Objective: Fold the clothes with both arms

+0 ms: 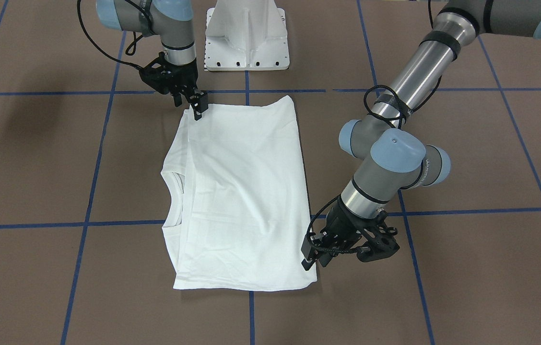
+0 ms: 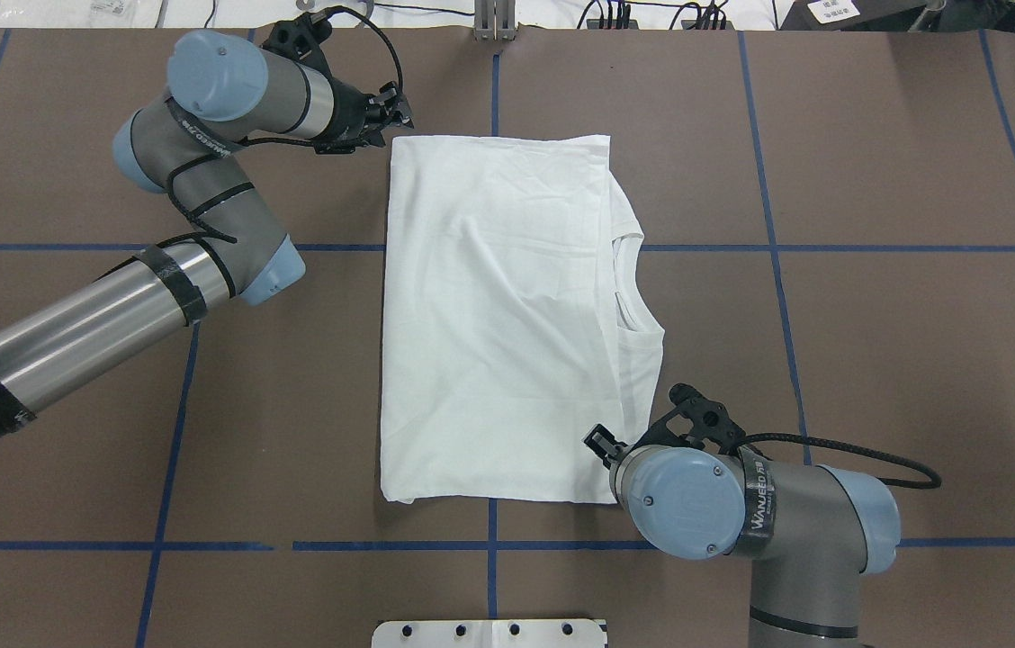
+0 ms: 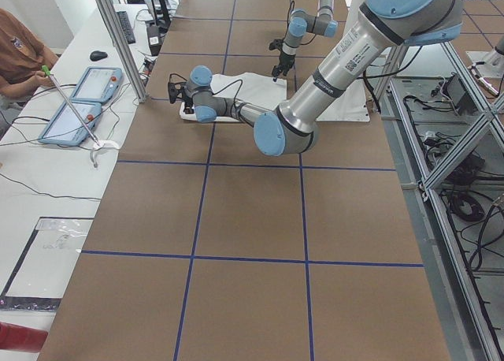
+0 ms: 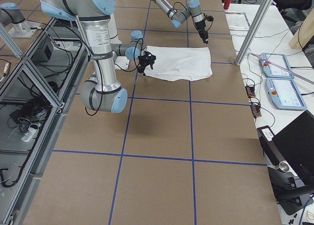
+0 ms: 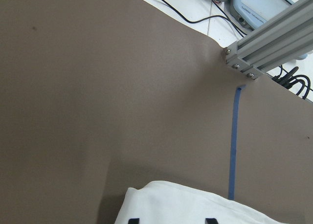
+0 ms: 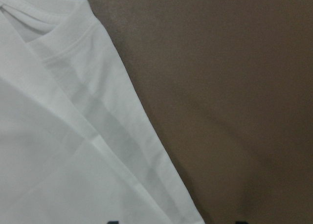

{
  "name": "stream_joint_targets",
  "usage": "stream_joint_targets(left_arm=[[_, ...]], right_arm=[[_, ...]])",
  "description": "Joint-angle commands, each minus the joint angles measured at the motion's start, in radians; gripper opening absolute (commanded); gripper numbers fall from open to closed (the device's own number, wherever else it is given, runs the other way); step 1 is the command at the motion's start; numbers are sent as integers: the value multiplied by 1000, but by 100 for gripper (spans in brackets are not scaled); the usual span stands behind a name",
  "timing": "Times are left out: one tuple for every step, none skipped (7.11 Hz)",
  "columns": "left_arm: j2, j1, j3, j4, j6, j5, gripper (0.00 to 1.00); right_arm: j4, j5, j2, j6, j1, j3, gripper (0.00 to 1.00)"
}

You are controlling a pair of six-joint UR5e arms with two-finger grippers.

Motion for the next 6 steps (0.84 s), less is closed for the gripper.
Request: stream_joint_targets(left_arm=[[2, 0, -6, -1, 0, 0, 55], [2, 0, -9, -1, 0, 0, 55], [2, 0, -9, -1, 0, 0, 55], [2, 0, -18, 1, 0, 0, 55], [12, 0, -26, 1, 0, 0, 55], [15, 0, -39, 2, -2, 0, 55]], right_arm=[[5, 6, 1, 0, -2, 0, 76], [5, 12, -1, -2, 0, -1, 75], [6, 15, 2, -2, 0, 0, 71], [6, 18, 1, -2, 0, -1, 70], [5, 18, 1, -2, -2, -3, 68], [6, 18, 1, -2, 0, -4, 66]])
